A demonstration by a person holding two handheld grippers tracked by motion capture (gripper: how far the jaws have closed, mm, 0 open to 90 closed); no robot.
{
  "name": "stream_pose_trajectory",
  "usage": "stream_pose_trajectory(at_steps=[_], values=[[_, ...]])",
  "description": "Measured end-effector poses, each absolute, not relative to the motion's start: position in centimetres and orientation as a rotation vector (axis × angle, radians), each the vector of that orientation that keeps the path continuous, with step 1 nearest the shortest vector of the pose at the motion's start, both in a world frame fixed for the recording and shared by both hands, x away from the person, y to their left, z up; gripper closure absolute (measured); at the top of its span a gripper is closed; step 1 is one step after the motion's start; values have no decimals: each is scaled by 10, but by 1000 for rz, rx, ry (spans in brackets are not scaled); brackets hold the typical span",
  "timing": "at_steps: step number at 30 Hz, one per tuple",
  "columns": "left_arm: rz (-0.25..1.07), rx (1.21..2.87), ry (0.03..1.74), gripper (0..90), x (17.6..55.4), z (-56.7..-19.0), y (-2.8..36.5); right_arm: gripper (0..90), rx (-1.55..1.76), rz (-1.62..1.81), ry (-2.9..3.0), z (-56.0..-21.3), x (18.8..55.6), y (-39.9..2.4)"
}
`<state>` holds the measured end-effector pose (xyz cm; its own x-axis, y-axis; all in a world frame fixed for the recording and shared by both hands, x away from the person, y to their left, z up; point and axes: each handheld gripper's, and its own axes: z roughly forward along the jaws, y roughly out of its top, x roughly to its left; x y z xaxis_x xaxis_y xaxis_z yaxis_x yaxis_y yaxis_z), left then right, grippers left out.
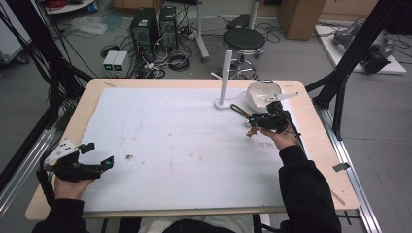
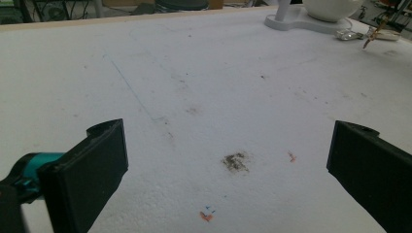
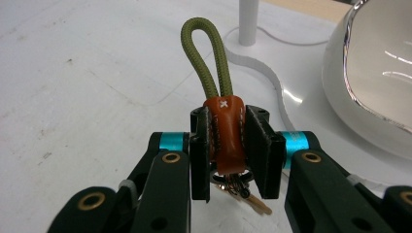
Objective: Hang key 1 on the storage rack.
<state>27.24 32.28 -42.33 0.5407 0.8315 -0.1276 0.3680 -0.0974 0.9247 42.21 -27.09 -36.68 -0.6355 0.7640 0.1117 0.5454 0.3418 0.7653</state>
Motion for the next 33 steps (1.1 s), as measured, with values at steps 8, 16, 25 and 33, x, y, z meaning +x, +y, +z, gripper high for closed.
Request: stream_pose_trajectory(at_steps=[8,16,25,33], values=[[532,1694,1017,17,272,-423,323,726,1146,1200,2331,-354,422,-266],[531,1694,1016,17,273,-423,323,726,1130,1217,2329,-348,422,-259],[528,1694,1016,17,273,-423,323,725,1085,1247,2308,-328,425,-251],[527,1695,1015,17,273,-424,323,725,1018,1283,2237,-297,426,-244]])
